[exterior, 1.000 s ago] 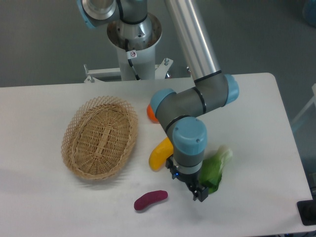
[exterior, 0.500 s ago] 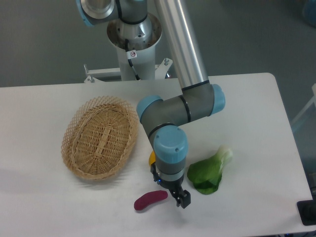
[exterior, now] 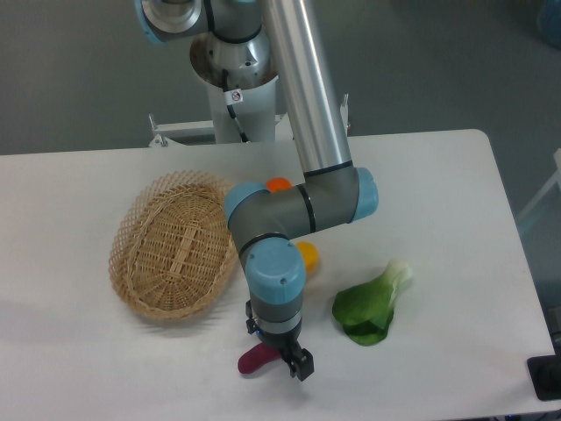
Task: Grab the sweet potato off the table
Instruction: 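Close the gripper on the purple sweet potato, then lift the purple sweet potato and carry it up past the bok choy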
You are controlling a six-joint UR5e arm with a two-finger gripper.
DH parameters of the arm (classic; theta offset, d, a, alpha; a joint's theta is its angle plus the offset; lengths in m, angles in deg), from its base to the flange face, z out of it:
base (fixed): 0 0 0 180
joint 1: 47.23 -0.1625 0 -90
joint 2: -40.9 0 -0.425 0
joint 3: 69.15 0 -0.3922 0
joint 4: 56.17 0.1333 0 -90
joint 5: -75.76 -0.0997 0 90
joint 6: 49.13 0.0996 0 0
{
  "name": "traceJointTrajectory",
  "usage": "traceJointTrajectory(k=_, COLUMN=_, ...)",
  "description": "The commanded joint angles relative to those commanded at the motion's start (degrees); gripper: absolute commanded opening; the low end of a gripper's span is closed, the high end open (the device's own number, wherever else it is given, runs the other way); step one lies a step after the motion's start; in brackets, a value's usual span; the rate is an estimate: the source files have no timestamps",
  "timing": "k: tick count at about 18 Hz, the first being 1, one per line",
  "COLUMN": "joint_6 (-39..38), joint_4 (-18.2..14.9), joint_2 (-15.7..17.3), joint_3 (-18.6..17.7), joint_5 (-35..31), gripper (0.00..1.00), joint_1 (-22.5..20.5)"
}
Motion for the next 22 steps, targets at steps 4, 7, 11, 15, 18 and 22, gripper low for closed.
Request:
traceJointTrajectory(k=4, joint_6=-0.26, joint_4=-0.09, joint_2=-0.35, joint_3=0.09, joint_5=0.0, gripper=0.55, joint_1=0.7)
traceJointTrajectory(k=7, joint_6=-1.05, joint_4=-0.18, joint_2=-0.35, joint_3=0.17, joint_5=0.09, gripper=0.34, joint_1=0.7)
traceJointTrajectory(k=11, joint_6=-1.23, joint_4=-0.26, joint_2=0.0, joint_3=0.26, joint_5=0.18, gripper=0.28, joint_1=0.7)
traceJointTrajectory(k=15, joint_6=-1.23, joint_4=-0.7, joint_2=1.05, joint_3=0.61, joint_5=0.0, gripper=0.26, joint_1=0.62)
traceJointTrajectory(k=18, joint_6=-1.06, joint_4=-0.97, joint_2=1.84, joint_3=0.62, joint_5=-0.09, gripper=0.26, joint_1=0.27)
traceJointTrajectory(k=22, joint_6=-0.44, joint_4=-0.97, joint_2=2.99, joint_3=0.44, joint_5=-0.09, gripper=0.27, joint_1=-1.93)
